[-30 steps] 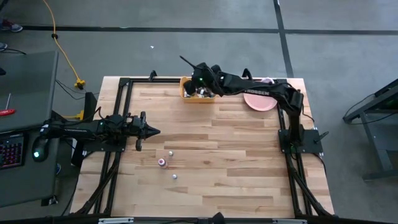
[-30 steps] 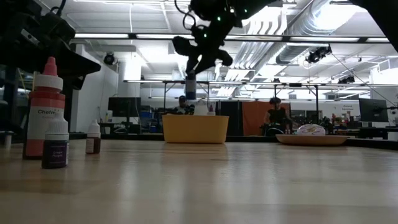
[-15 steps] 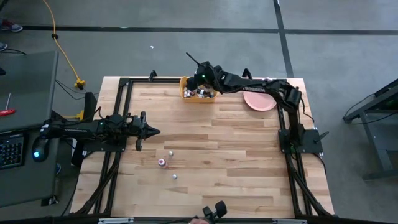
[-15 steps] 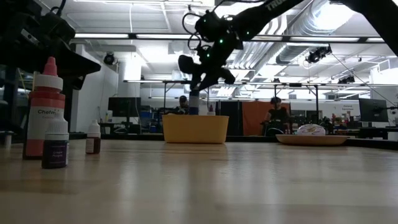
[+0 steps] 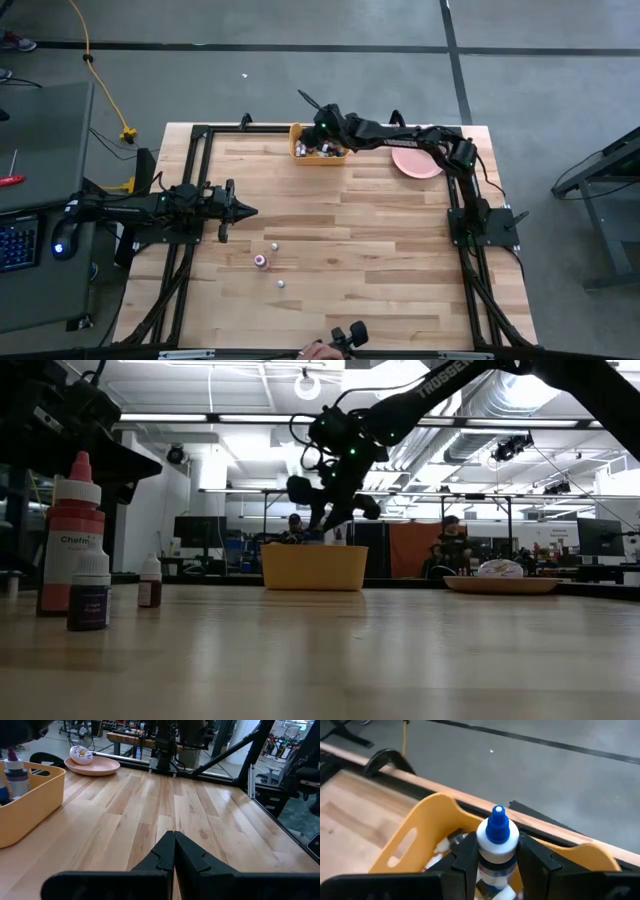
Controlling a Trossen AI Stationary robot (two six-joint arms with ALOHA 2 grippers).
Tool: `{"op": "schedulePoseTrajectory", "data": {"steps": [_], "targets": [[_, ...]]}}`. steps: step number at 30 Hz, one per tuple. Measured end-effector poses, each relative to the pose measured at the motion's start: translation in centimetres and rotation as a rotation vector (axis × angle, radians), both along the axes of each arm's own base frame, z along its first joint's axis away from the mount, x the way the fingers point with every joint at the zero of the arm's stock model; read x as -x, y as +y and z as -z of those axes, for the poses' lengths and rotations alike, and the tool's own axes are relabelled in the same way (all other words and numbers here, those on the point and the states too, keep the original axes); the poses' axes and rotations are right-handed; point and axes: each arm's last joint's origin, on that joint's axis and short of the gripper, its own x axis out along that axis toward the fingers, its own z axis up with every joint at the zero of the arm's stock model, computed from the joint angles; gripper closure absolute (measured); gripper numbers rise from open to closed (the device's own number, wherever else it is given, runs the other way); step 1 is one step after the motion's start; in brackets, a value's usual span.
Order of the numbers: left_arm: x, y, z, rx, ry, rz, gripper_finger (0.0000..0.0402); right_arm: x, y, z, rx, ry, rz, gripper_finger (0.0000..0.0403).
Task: Pick & Place food coloring
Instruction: Put the big blue food coloring bottle into the yellow bin
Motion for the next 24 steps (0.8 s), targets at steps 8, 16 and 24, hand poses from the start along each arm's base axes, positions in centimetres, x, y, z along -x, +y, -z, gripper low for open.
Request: {"op": "schedulePoseTrajectory", "data": {"steps": [8, 16, 24], "targets": [[0.00, 0.00, -0.01, 0.000, -0.001, 0.001, 0.0401, 0.49, -0.53, 0.14, 0.012, 0.039, 0.034, 0.0298], [0.00, 0.00, 0.00, 0.000, 0.000, 0.001, 0.0401, 0.71, -0.50, 0.31, 0.012, 0.068, 0.056, 0.0298], [0.00, 0.00, 0.00, 0.000, 0.000, 0.001, 0.0401, 0.74, -0.42, 0.33, -0.002, 0.071, 0.042, 0.0298]]}}
